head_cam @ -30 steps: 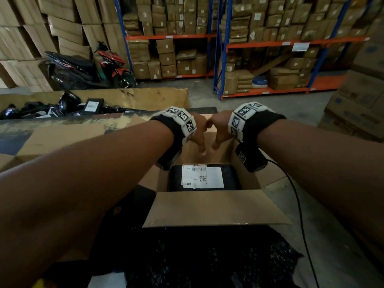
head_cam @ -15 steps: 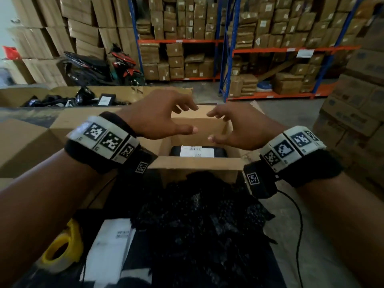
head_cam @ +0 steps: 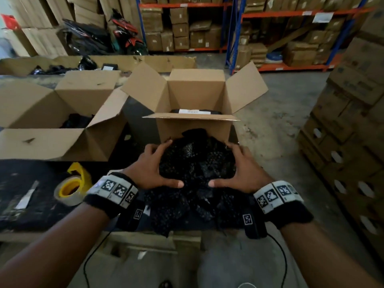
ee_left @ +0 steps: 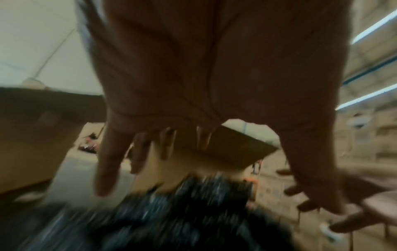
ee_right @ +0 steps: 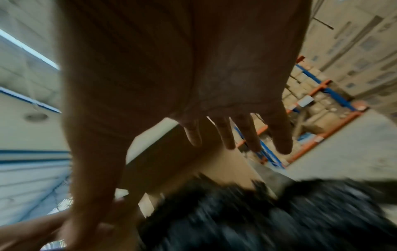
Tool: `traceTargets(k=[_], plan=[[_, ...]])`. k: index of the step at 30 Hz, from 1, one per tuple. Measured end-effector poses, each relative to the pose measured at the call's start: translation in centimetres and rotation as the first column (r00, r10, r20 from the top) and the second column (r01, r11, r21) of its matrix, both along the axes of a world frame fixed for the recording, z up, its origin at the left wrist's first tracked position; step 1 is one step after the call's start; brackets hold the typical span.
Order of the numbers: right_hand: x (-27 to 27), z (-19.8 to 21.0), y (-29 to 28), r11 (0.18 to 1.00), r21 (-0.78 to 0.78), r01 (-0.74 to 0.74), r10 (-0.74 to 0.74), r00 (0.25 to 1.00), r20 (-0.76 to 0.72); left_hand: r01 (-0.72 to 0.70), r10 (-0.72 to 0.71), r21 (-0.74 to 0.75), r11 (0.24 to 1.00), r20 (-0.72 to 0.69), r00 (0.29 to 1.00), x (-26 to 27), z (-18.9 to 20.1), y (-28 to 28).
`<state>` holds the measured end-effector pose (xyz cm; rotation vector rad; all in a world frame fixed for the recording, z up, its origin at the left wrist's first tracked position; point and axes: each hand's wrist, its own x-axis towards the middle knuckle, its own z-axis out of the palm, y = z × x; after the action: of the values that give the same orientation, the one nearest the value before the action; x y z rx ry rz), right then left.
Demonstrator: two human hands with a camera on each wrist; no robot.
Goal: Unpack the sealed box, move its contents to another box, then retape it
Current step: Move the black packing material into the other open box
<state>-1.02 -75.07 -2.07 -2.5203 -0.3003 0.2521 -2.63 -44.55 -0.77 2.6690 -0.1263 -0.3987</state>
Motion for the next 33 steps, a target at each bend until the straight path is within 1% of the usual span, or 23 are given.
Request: traceTargets(k=[2,5,7,10,12,15,19,21,23,25,28,30,31,33], plan=[[0.3,-2.3,0.0,0.999,-0.039,0.015,-0.018,0.995,-0.101,-0.024,0.03,0.071,0.997,-0.082,0.996,1.1,-2.7,-0.3],[1.5,-4.9,0.5,0.996,-0.059,0.071,-0.08,0.98,-0.183,-0.031,0.049,0.12,0.992,-0.146,0.988,2.9,-5.4,-0.8],[2.6,-6.1,1.1,0.993,-0.04,0.114,-0.12,0.968,-0.219,-0.035,0.05,0.098,0.995,-0.153,0.987,4.3,-6.8,-0.9],[3.8,-7.5,2.8,0.992,0.043,0.116,-0.1,0.956,-0.275,0.01,0.008,0.103,0.995,-0.175,0.985,5.9,-8.9,-0.8],[4.1,-8.5,4.5,0.992,0.078,0.099,-0.076,0.963,-0.258,0.043,-0.013,0.142,0.989,-0.211,0.977,6.5,-10.0,-1.1],[4.2,-9.7,6.6,0.992,0.11,0.058,-0.035,0.979,-0.2,0.089,-0.041,0.214,0.973,-0.219,0.975,7.1,-11.1,-1.2],[4.3,-9.2,6.9,0.984,0.175,0.044,-0.013,0.985,-0.172,0.119,-0.07,0.244,0.963,-0.203,0.977,7.7,-10.1,-0.1],[4.1,-8.3,6.4,0.992,0.122,0.011,0.006,0.991,-0.135,0.113,-0.068,0.287,0.951,-0.163,0.984,7.8,-8.9,1.0],[3.8,-7.4,5.9,1.0,-0.003,-0.005,0.005,0.997,-0.071,0.069,-0.043,0.297,0.953,-0.092,0.995,7.7,-7.9,2.2],[3.5,-6.8,5.6,0.996,-0.086,-0.002,-0.001,1.0,-0.032,0.035,-0.023,0.232,0.972,-0.056,0.998,7.5,-7.2,3.1],[3.5,-6.4,6.0,0.995,-0.098,-0.029,0.023,0.998,-0.057,0.024,-0.015,0.089,0.996,-0.095,0.995,7.9,-7.3,3.3],[4.1,-6.8,6.9,0.991,-0.113,-0.074,0.063,0.993,-0.096,0.069,-0.068,0.008,0.998,-0.101,0.993,8.4,-8.3,2.7],[4.4,-7.1,7.5,0.987,-0.127,-0.1,0.085,0.99,-0.116,0.114,-0.113,0.004,0.993,-0.107,0.988,8.6,-8.7,2.4],[5.1,-7.9,8.6,0.973,-0.175,-0.149,0.123,0.981,-0.152,0.224,-0.209,0.087,0.971,-0.163,0.964,8.9,-10.1,1.7]])
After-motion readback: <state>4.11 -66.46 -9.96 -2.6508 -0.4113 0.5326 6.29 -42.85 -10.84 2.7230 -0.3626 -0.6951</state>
